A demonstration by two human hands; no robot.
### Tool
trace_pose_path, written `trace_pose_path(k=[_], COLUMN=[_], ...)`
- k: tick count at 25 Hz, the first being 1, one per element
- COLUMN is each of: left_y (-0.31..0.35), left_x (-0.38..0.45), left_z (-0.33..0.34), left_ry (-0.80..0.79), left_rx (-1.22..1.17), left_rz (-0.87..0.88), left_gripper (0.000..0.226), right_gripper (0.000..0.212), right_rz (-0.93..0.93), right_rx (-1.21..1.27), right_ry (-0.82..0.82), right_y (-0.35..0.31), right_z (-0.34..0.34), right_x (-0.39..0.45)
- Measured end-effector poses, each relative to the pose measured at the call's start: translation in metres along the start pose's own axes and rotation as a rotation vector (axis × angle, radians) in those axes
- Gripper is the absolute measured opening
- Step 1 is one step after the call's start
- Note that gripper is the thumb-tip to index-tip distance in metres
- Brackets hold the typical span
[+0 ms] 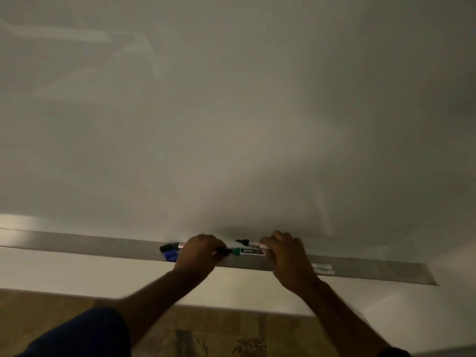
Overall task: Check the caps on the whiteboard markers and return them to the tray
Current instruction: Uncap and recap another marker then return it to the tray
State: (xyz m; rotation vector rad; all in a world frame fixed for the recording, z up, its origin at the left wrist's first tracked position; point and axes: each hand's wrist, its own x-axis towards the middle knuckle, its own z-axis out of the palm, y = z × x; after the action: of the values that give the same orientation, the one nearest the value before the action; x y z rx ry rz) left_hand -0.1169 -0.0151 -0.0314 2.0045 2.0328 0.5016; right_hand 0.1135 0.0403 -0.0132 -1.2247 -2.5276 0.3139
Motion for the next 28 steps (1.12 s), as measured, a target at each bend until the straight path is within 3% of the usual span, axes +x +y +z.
trace_pose_path(k=[6,12,18,28], left_y=[0.036,0.071,0.09,0.104], left_x=[-0.005,-0.023,-0.039,-0.061], left_z=[-0.132,-0.23,-0.272,-0.292], left_ry=[0.287,0.473,0.49,0.471], left_rx=[-0.303,-0.572,-0.638,-0.507], left_rz=[0.141,0.157,0.297,0.343], left_gripper=[0.023,0.02,0.021,0.021], right_gripper=[0.025,0.034,0.032,0.032], right_rz=[-0.111,-0.269,-0.353,-0.401], right_rx=[0.174,0.187,0.121,0.063], right_ry=[0.259,0.348,0.417,0.422], right_y=[-0.046,-0.101,-0.128,-0.143], right_z=[-0.112,-0.202,-0.244,-0.26], right_x=[0.019,0.01,0.003,-0.006])
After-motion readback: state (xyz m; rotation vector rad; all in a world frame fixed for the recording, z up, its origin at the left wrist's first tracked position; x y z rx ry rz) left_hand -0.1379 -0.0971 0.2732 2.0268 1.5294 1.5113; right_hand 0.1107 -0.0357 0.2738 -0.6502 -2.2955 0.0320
